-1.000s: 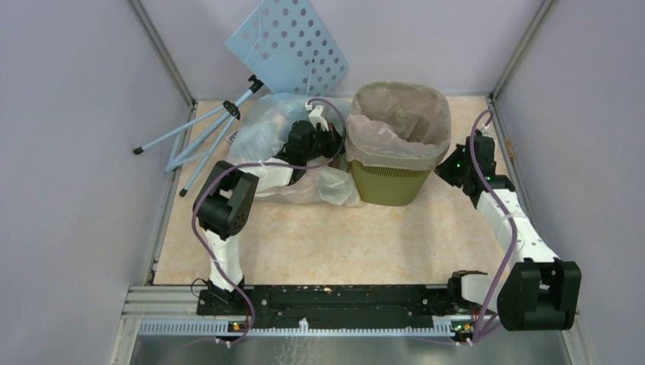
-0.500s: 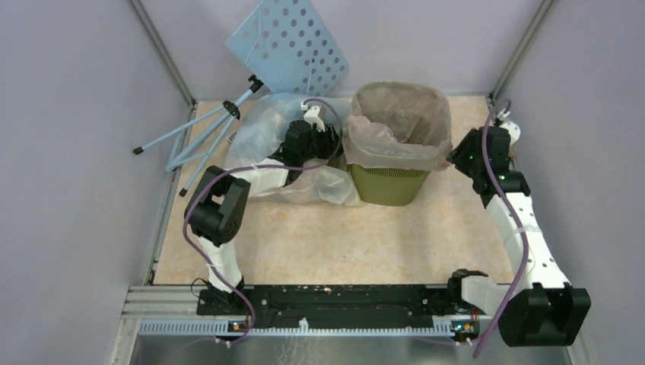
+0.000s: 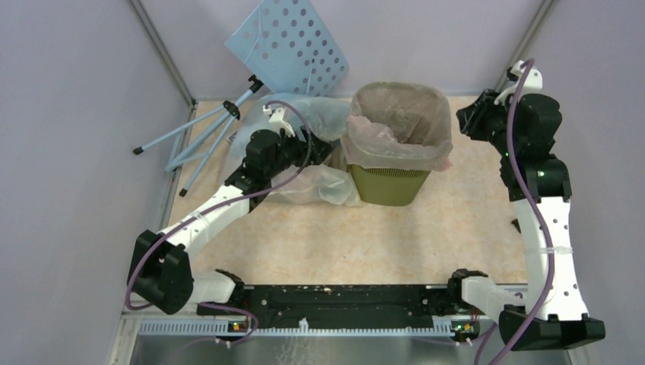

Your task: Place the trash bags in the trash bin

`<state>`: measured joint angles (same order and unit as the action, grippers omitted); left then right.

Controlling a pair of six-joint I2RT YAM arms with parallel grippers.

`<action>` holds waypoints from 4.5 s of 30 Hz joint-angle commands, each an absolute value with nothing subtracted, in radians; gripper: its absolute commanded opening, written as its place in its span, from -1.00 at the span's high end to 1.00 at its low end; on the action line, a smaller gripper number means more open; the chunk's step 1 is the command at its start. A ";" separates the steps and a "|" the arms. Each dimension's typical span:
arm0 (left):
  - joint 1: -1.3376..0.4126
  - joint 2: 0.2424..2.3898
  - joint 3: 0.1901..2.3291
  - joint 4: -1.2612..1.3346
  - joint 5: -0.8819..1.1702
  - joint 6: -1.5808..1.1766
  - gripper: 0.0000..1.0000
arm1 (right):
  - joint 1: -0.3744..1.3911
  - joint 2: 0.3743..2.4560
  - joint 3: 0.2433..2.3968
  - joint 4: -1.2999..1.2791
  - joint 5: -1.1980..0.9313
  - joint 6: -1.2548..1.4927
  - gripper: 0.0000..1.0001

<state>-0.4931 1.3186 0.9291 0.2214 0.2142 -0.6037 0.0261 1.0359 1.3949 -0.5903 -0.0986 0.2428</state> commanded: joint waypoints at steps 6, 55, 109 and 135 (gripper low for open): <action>-0.520 1.372 0.923 0.315 0.431 -0.739 -0.51 | 0.301 1.273 1.635 -0.744 -0.135 0.057 1.00; -0.554 1.512 0.748 0.798 0.278 -1.420 0.99 | 0.412 1.774 1.591 -0.800 -0.037 -0.078 1.00; -0.543 1.482 0.735 0.700 0.300 -1.186 0.78 | 0.387 1.780 1.578 -0.786 -0.102 0.019 0.98; -0.543 1.070 0.818 0.092 0.096 -0.682 0.10 | 0.426 1.334 1.743 -0.876 -0.461 -0.182 -0.29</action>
<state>-0.5449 1.1469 0.7723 0.2302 0.1616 -0.8310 0.4107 1.3869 1.7615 -0.8669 -0.3542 -0.1329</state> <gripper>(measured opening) 0.410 0.635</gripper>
